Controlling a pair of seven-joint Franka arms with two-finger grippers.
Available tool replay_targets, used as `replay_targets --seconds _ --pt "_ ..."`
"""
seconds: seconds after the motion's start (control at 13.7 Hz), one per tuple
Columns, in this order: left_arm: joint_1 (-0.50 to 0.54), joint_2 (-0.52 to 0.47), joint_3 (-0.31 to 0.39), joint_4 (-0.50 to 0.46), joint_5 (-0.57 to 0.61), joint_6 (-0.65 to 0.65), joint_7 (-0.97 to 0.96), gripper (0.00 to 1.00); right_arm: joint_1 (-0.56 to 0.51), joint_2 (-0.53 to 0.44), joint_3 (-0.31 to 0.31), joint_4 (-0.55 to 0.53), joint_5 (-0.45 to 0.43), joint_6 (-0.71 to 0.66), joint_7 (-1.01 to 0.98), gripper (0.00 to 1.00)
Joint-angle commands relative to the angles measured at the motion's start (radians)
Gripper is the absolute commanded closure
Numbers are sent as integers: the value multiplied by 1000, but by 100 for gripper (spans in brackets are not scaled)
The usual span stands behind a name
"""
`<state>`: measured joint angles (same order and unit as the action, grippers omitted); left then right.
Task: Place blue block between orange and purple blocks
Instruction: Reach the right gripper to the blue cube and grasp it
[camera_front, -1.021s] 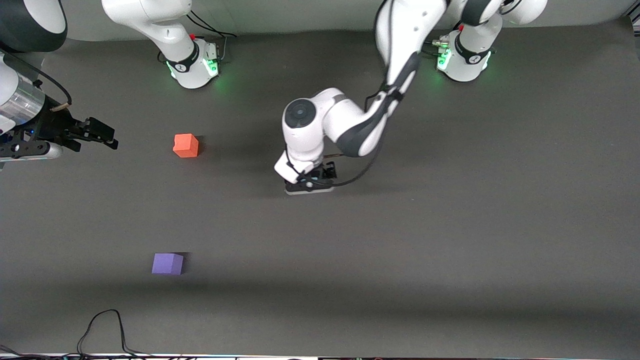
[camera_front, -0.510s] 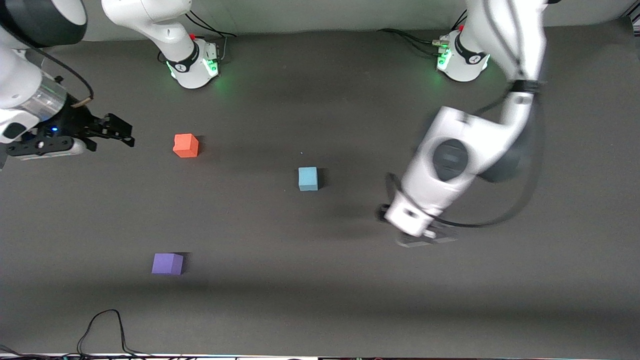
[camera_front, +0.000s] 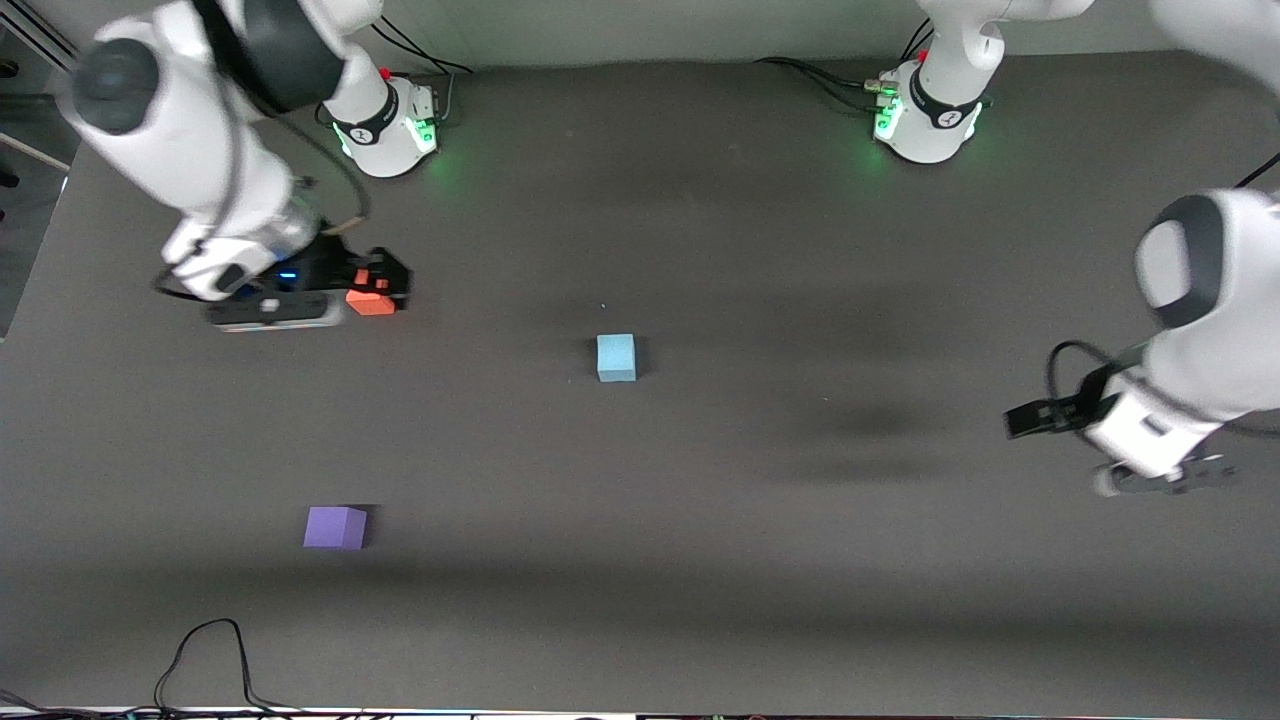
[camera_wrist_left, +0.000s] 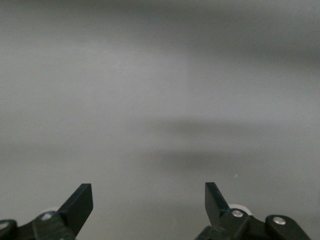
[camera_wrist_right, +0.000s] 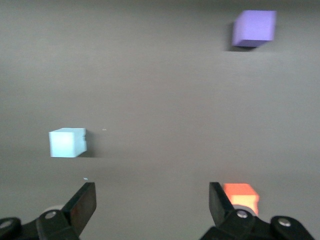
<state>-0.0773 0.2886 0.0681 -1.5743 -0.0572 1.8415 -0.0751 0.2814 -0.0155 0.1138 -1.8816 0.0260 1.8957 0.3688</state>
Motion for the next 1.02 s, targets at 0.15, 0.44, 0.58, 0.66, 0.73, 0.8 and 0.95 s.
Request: replay_targets --seconds 0.15,0.44,0.58,0.66,0.73,0.8,0.95 --pt "65 -204 -11 -56 20 -141 58 0 1 222 134 125 -12 115 154 0" --pt "51 -270 -30 -38 11 -237 58 0 47 388 188 153 -136 245 283 0" --pt "51 -287 -48 -33 11 -254 61 0 88 457 188 153 -191 333 356 0" --pt "51 -290 -48 -33 11 -255 89 0 99 488 188 151 -234 358 396 0" --pt "51 -292 -48 -33 19 -267 118 0 114 512 190 147 -276 381 441 0" --pt "53 -296 -47 -33 20 -268 130 0 131 531 190 144 -293 394 479 0" --pt "53 -304 -47 -36 23 -268 135 0 150 563 190 141 -299 411 510 0"
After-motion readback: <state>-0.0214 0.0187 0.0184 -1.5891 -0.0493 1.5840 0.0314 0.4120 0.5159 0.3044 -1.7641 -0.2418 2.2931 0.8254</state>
